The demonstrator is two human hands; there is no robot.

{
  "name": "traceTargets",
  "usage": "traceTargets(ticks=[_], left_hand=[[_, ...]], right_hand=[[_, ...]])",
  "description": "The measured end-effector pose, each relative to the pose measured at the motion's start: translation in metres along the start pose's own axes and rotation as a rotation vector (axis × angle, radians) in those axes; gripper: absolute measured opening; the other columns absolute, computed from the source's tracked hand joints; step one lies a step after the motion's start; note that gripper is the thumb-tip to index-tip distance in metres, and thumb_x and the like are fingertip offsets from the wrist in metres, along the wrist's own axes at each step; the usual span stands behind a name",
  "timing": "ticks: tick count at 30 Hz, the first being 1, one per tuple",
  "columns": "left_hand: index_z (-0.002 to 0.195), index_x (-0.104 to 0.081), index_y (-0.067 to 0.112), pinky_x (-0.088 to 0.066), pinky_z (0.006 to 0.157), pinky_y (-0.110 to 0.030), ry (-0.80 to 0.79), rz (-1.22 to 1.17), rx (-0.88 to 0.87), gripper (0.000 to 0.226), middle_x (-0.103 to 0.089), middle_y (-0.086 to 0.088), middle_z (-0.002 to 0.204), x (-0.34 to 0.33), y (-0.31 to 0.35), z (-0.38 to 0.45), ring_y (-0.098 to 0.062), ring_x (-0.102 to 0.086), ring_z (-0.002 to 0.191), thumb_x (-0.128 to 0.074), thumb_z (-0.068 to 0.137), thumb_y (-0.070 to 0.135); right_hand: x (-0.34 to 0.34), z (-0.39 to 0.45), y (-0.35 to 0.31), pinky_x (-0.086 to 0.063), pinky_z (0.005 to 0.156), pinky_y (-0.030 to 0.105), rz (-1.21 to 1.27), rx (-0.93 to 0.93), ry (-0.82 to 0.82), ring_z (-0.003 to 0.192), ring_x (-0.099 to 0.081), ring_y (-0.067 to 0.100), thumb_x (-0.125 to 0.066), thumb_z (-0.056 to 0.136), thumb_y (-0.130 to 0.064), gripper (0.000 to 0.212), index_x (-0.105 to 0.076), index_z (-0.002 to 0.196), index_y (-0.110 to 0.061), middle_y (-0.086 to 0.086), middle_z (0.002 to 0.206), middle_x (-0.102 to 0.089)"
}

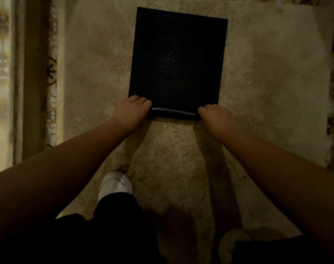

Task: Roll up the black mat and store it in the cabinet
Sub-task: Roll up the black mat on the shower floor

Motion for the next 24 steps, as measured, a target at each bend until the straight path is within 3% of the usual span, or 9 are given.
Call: traceTargets(ticks=[3, 8, 12, 15, 19, 21, 24], left_hand=[[0.103, -0.051, 0.006, -0.048, 0.075, -0.043, -0.001, -0.044, 0.002, 0.020, -0.064, -0.017, 0.104, 0.001, -0.003, 0.006, -0.036, -0.057, 0.097, -0.055, 0.083, 0.005], [0.115, -0.043, 0.009, -0.048, 0.064, -0.040, -0.166, -0.046, 0.032, 0.031, -0.063, -0.018, 0.097, -0.015, -0.005, 0.006, -0.036, -0.062, 0.084, -0.057, 0.090, 0.020], [0.121, -0.048, 0.015, -0.050, 0.074, -0.039, -0.288, -0.115, 0.030, 0.030, -0.062, -0.016, 0.107, -0.023, -0.004, 0.010, -0.035, -0.062, 0.092, -0.055, 0.092, 0.020], [0.124, -0.056, 0.013, -0.050, 0.086, -0.042, -0.298, -0.278, 0.083, 0.032, -0.059, -0.017, 0.118, -0.023, -0.009, 0.015, -0.034, -0.058, 0.104, -0.053, 0.093, 0.017], [0.125, -0.060, 0.012, -0.045, 0.098, -0.047, -0.199, -0.324, 0.113, 0.035, -0.048, -0.019, 0.124, -0.018, -0.010, 0.010, -0.037, -0.050, 0.110, -0.058, 0.090, 0.016], [0.125, -0.056, 0.012, -0.049, 0.090, -0.045, -0.135, -0.349, 0.124, 0.037, -0.054, -0.018, 0.118, -0.013, -0.009, 0.007, -0.036, -0.055, 0.106, -0.059, 0.088, 0.015], [0.114, -0.053, 0.013, -0.048, 0.067, -0.038, -0.003, -0.310, 0.104, 0.029, -0.059, -0.016, 0.104, 0.000, -0.007, 0.001, -0.036, -0.060, 0.092, -0.059, 0.086, 0.012]], right_hand=[[0.001, 0.011, 0.010, -0.045, 0.074, 0.038, -0.002, -0.005, -0.086, 0.097, -0.059, 0.036, -0.054, 0.090, -0.009, 0.019, -0.057, 0.108, -0.005, 0.019, 0.107, -0.062], [-0.007, 0.012, 0.023, -0.050, 0.078, 0.040, 0.181, -0.062, -0.167, 0.101, -0.059, 0.036, -0.064, 0.089, -0.019, 0.040, -0.048, 0.124, -0.011, 0.021, 0.116, -0.060], [-0.015, 0.016, 0.028, -0.050, 0.088, 0.041, 0.234, -0.087, -0.245, 0.109, -0.055, 0.034, -0.066, 0.088, -0.016, 0.032, -0.058, 0.119, -0.016, 0.016, 0.125, -0.054], [-0.005, 0.022, 0.034, -0.041, 0.099, 0.042, 0.196, -0.100, -0.163, 0.119, -0.042, 0.035, -0.065, 0.089, -0.023, 0.035, -0.062, 0.124, -0.019, 0.012, 0.131, -0.044], [-0.003, 0.018, 0.031, -0.046, 0.089, 0.040, 0.212, -0.110, -0.130, 0.113, -0.052, 0.033, -0.064, 0.090, -0.020, 0.043, -0.053, 0.131, -0.016, 0.015, 0.127, -0.055], [0.000, 0.014, 0.031, -0.048, 0.078, 0.038, 0.231, -0.118, -0.072, 0.105, -0.057, 0.032, -0.062, 0.090, -0.019, 0.036, -0.052, 0.125, -0.017, 0.014, 0.121, -0.060], [0.005, 0.016, 0.036, -0.045, 0.067, 0.034, 0.222, -0.126, -0.056, 0.090, -0.056, 0.028, -0.059, 0.092, -0.021, 0.023, -0.058, 0.115, -0.022, 0.013, 0.112, -0.062]])
Point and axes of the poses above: each hand's wrist, its own z-axis towards the middle knuckle, its own x-axis out of the back of the hand, y = z × x, the point moved 10 cm from there along z, towards the middle knuckle
